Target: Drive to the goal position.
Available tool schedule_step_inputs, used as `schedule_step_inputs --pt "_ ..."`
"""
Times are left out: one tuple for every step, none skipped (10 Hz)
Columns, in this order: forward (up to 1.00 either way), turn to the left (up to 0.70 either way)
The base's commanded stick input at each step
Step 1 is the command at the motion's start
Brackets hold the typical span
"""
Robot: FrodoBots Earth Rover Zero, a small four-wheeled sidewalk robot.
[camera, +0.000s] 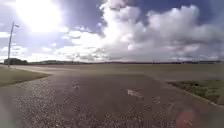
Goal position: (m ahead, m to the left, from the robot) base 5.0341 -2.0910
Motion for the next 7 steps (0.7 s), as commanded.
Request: schedule_step_inputs --pt "0.85 0.00" --pt "0.85 0.00" --pt "0.85 0.00" --pt "0.85 0.00" --pt "0.85 0.00" --pt "0.85 0.00" --pt "0.85 0.00"
